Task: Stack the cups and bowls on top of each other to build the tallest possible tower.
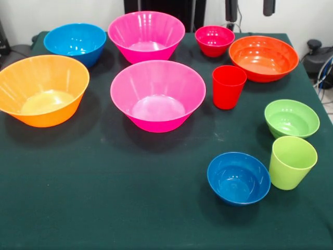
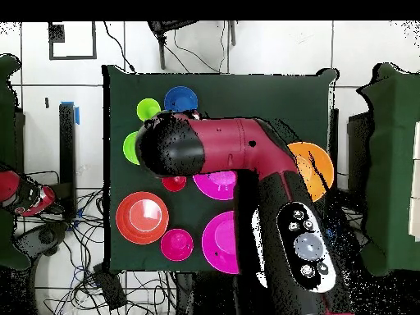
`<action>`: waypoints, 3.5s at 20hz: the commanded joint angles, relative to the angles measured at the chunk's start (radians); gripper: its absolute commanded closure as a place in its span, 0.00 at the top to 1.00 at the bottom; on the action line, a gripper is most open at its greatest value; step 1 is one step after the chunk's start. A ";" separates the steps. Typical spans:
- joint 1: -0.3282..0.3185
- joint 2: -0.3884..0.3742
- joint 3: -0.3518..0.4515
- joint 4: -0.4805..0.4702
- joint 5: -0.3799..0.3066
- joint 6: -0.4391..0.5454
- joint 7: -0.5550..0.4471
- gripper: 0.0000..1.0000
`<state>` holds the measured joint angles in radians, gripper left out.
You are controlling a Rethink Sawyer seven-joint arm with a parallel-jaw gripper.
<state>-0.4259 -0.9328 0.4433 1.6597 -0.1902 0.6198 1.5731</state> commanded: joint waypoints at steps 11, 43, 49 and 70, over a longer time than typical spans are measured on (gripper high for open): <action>-0.065 0.136 0.094 -0.152 -0.129 0.212 -0.238 1.00; -0.141 0.286 0.191 -0.385 -0.311 0.406 -0.428 1.00; -0.160 0.310 0.215 -0.413 -0.322 0.413 -0.463 1.00; -0.166 0.321 0.258 -0.392 -0.303 0.377 -0.444 1.00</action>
<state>-0.5912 -0.6429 0.6525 1.2435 -0.4342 0.9213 1.4379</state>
